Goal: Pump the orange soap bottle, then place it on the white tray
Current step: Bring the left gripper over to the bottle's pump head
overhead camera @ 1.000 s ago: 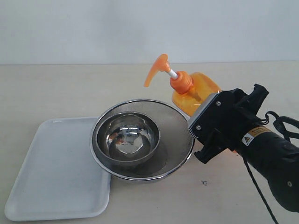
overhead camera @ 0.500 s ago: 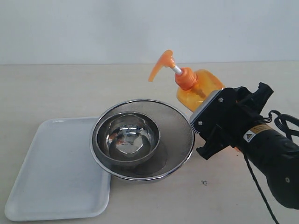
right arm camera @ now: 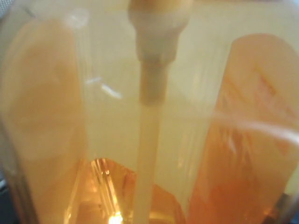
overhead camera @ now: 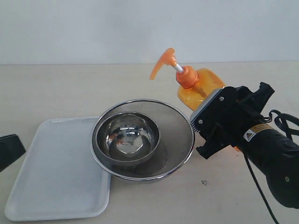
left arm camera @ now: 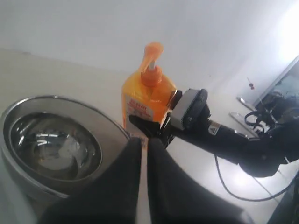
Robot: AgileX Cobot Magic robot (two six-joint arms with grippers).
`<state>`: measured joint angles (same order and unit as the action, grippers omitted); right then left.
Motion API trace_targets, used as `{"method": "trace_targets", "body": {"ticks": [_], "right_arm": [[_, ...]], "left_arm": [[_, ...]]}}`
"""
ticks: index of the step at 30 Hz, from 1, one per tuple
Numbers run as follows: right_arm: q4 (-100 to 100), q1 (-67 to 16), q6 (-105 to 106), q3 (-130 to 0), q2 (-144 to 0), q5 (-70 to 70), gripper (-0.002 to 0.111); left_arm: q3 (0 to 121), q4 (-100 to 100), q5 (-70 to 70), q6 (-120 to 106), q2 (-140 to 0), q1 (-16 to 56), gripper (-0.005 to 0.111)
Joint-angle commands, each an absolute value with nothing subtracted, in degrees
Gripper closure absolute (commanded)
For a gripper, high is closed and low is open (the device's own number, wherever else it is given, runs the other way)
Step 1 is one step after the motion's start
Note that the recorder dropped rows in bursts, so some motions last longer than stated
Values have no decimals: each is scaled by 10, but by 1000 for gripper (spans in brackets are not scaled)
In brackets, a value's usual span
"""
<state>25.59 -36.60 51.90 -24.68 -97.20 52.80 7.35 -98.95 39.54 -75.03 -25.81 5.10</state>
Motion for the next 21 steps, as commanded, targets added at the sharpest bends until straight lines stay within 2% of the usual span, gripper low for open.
{"method": "trace_targets", "body": {"ticks": [1, 9, 17, 21], "right_arm": [[238, -366, 524, -254, -961, 560, 109], [232, -366, 523, -254, -961, 554, 109], [232, -366, 512, -254, -961, 558, 109], [232, -366, 512, -254, -961, 552, 109]], "left_arm": [[126, -999, 437, -782, -376, 50, 102], [293, -999, 581, -814, -582, 61, 102], [413, -999, 578, -836, -791, 191, 102], [467, -999, 559, -840, -856, 232, 102]]}}
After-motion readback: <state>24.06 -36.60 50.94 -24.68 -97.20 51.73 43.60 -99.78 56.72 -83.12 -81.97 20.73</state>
